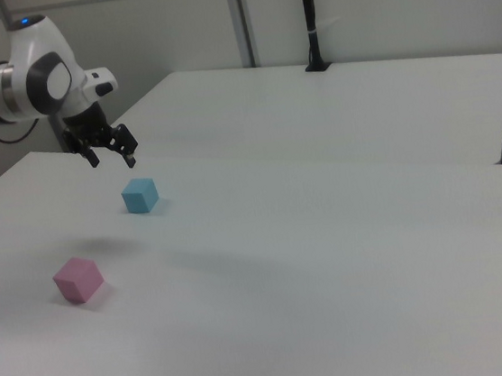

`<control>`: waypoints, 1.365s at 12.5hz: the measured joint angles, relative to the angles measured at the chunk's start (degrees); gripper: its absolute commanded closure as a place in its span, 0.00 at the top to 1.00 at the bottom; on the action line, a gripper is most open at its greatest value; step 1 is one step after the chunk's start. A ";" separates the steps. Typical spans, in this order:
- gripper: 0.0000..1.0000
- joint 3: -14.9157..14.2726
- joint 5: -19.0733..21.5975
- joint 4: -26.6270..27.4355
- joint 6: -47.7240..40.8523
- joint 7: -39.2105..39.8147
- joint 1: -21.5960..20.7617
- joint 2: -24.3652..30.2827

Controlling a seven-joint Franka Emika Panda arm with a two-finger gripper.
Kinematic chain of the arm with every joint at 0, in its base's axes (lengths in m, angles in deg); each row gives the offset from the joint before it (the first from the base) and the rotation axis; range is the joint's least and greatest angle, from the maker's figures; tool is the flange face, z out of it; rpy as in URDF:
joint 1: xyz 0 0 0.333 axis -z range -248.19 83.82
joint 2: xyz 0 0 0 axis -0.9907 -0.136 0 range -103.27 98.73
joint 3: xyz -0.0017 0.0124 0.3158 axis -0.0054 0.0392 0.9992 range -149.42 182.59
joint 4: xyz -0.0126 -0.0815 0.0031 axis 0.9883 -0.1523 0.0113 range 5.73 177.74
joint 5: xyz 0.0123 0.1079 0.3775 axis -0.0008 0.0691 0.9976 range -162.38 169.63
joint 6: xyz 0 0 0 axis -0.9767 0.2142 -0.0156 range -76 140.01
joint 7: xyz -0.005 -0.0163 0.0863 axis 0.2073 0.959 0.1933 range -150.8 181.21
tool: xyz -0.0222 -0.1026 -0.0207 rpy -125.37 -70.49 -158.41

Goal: Put blue cube on pink cube
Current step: 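Move the open gripper over the light-blue cube and lower it, then close the gripper on the light-blue cube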

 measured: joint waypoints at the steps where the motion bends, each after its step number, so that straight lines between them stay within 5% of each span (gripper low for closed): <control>1: 1.00 0.02 0.00 0.00 2.99 -1.07 -0.65 -1.46; 13: 1.00 -3.01 -2.41 -13.83 13.25 -3.04 -4.13 -22.09; 17: 1.00 -3.12 -2.41 -15.14 14.08 -3.90 -5.64 -23.20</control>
